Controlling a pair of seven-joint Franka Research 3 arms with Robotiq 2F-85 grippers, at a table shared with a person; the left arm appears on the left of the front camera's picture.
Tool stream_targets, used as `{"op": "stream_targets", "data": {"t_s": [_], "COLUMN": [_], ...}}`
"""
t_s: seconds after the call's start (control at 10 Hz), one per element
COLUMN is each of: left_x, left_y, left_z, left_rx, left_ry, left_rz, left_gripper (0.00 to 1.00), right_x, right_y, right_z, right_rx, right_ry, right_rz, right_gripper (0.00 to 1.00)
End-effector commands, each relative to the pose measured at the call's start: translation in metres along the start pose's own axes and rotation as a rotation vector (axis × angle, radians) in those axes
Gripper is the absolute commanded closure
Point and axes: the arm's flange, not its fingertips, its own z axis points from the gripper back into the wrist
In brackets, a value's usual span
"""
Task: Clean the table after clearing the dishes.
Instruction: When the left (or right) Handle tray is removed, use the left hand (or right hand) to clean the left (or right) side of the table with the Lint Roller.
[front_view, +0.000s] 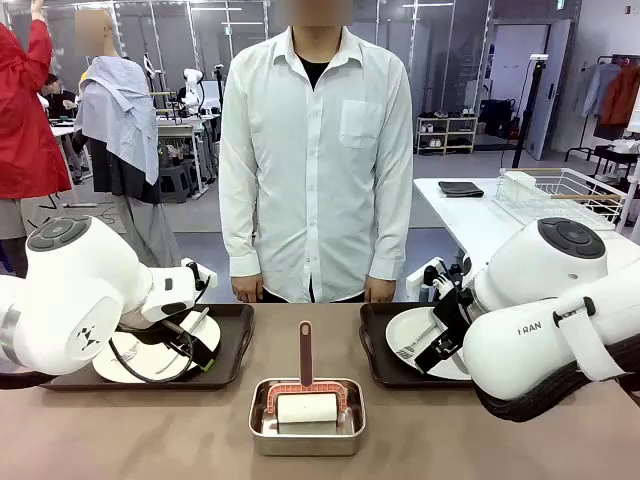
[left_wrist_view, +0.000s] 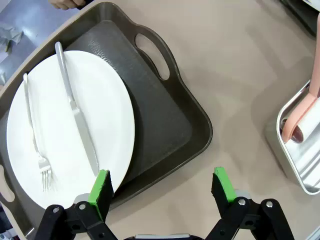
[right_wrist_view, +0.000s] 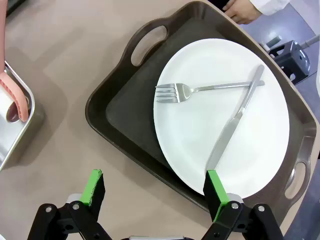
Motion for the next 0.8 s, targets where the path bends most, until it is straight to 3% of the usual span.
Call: {"op": "stream_targets", "data": {"t_s": [0.0, 0.7], "left_x": [0.0, 0.0], "left_y": [-0.0001, -0.0001], "left_z": [0.0, 0.0], "left_rx": [0.0, 0.0], "left_ry": [0.0, 0.0], "left_rz": [0.0, 0.0], "left_gripper": [0.0, 0.0], "right_x": [0.0, 0.0], "right_y": [0.0, 0.0], "right_z": [0.0, 0.0], "right_rx": [0.0, 0.0], "right_ry": [0.0, 0.0], "right_rz": [0.0, 0.0], "right_gripper": [0.0, 0.0]}}
